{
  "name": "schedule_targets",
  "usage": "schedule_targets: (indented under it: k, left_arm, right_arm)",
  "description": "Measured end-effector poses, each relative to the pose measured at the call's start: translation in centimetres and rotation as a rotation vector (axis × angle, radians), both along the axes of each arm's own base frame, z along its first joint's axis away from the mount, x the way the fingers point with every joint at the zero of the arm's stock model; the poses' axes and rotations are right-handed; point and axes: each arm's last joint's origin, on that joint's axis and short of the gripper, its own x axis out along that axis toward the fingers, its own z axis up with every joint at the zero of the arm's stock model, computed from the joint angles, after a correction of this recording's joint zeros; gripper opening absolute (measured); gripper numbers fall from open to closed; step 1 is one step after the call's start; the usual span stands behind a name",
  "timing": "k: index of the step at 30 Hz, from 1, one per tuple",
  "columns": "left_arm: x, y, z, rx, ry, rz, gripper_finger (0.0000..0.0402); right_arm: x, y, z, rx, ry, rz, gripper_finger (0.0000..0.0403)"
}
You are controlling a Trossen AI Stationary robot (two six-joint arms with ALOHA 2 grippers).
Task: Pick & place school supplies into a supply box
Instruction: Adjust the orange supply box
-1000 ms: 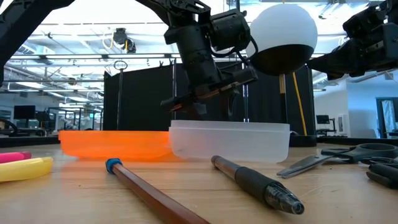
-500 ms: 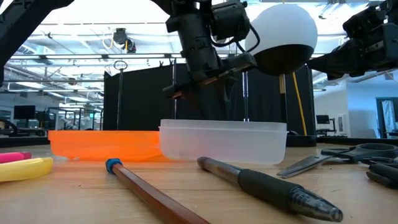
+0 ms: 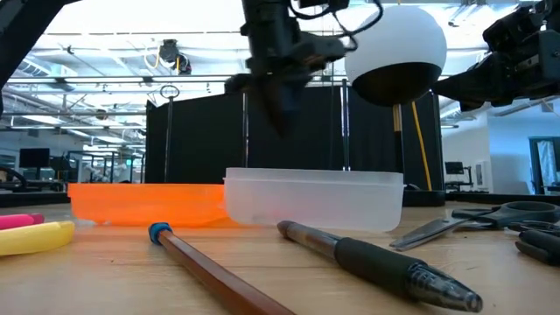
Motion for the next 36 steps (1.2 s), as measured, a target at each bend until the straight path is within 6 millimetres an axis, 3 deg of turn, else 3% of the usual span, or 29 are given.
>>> schedule_targets:
  k: [2,9,14,19,27,31,36]
  left_arm:
    - [-0.2,0.0,0.0,-0.002,0.019,0.021,0.001]
    - [-0.5,0.3,-0.1,-0.027,0.023,0.153,0.0014]
    - [-0.6,0.0,-0.1,-0.055,0.042,0.147,0.0023]
    - [-0.7,-0.1,-0.6,-0.097,0.059,0.135,0.0081]
    - [-1.5,-0.2,-3.7,-0.136,0.12,0.182,0.0196]
    - [-1.0,0.0,-4.1,-0.162,0.071,0.181,0.0224]
    - [-0.7,0.4,-4.1,-0.164,0.049,0.182,0.0231]
  right_arm:
    - [0.0,0.0,0.0,0.0,0.001,0.0,0.0]
    - [0.0,0.0,0.0,0.061,-0.004,-0.003,0.0]
    - [0.0,0.0,-0.2,0.083,0.007,-0.004,0.0]
    - [0.0,0.0,-0.3,0.083,0.015,-0.004,0.0]
    - [0.1,0.0,-0.4,0.081,0.035,-0.003,0.0]
    - [0.1,0.0,-0.5,0.08,0.045,-0.005,0.0]
    - [0.1,0.0,-0.5,0.079,0.046,-0.005,0.0]
